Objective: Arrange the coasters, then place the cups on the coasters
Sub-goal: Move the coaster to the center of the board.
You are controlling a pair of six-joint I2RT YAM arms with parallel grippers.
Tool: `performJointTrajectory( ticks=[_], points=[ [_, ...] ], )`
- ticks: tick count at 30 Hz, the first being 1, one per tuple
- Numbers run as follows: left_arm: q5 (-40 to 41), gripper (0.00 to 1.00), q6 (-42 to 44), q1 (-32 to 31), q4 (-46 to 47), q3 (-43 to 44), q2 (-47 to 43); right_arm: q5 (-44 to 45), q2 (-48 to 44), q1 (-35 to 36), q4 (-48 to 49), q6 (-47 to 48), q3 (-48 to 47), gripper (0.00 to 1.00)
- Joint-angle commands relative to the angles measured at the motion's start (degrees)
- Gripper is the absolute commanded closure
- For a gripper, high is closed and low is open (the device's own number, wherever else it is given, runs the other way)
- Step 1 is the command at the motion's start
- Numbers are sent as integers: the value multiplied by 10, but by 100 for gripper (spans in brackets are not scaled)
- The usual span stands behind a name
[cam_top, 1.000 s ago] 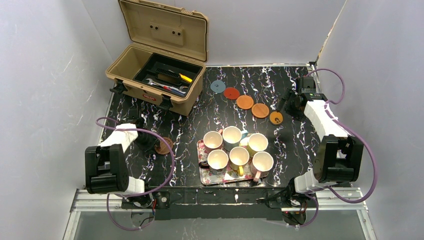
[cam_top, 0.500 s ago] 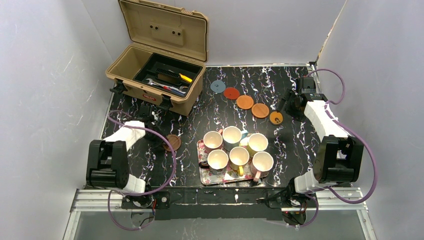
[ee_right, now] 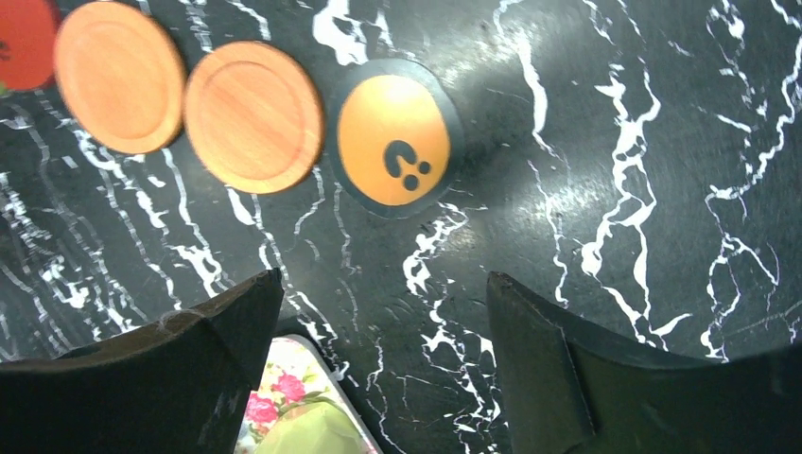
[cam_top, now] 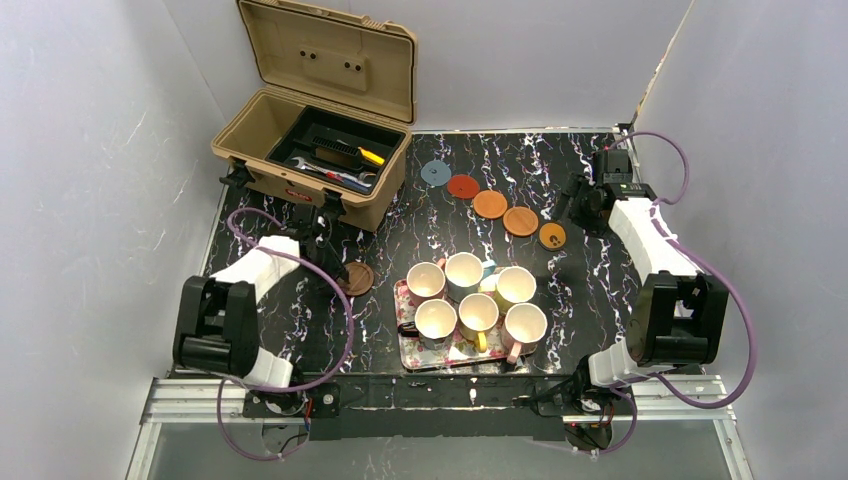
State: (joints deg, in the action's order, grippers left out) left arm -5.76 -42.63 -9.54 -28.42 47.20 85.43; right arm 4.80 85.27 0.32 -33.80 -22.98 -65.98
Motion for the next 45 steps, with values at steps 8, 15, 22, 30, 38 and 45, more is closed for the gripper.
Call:
performJointTrajectory(
  ticks=[8, 15, 22, 30, 38, 45],
  points=[
    [100, 32, 4, 0, -129, 55, -162, -44, 42, 116, -5, 56, -156, 14],
    [120, 2, 9, 7, -208, 166, -226, -44, 123, 252, -2, 63, -242, 16],
    [71, 2, 39, 24, -234, 278, -202, -64, 222, 379, -4, 64, -308, 18],
    [17, 2, 46, 30, -242, 275, -219, -69, 292, 460, 2, 64, -342, 19],
    [17, 2, 54, 30, -241, 250, -261, -52, 292, 506, 92, -25, -279, 26],
    [23, 2, 70, 26, -242, 233, -292, 38, 313, 572, 141, -61, -257, 25]
  ],
)
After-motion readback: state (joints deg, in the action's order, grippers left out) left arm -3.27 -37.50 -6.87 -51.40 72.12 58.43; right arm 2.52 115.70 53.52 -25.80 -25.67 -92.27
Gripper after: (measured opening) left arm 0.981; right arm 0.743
